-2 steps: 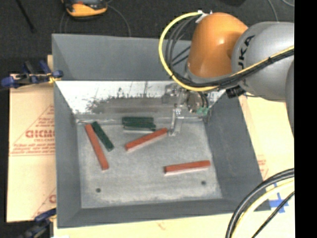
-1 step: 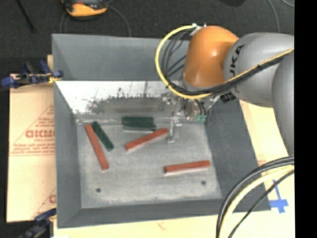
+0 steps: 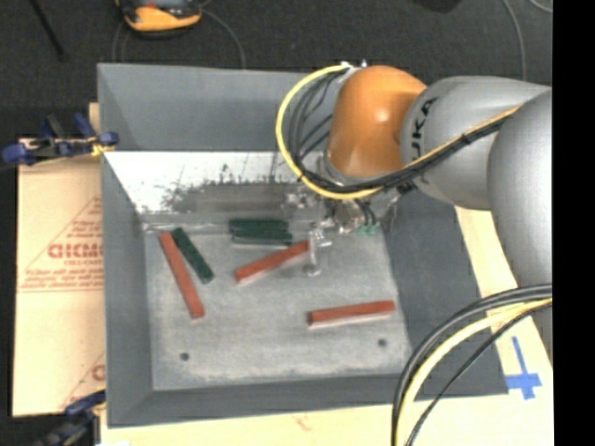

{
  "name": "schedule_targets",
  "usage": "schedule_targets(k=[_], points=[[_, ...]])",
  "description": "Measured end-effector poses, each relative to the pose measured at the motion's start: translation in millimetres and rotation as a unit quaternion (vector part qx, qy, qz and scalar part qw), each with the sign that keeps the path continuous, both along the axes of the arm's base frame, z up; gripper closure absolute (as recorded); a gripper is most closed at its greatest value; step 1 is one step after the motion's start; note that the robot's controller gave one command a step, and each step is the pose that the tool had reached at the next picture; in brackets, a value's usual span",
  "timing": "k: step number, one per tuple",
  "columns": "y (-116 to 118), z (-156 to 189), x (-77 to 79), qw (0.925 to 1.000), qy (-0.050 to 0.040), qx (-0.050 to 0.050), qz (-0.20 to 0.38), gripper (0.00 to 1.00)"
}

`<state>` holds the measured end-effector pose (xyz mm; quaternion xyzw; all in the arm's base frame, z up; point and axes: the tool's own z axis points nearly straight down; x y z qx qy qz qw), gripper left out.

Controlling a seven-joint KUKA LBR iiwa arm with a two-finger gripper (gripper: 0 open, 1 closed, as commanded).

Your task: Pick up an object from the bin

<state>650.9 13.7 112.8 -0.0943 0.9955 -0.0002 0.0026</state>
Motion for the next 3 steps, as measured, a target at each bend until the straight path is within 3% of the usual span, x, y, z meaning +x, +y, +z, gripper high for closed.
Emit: schedule_targets(k=[1,2,3], points=[[20,-31,1.3,0.9861,0.0011,0.001,-0.166,0.00],[31,-36,6.1,0.9999,-0.0054,-0.001,0.015,1.00],[31,-36,6.1,0.9999,-0.0054,-0.001,0.015,1.00]])
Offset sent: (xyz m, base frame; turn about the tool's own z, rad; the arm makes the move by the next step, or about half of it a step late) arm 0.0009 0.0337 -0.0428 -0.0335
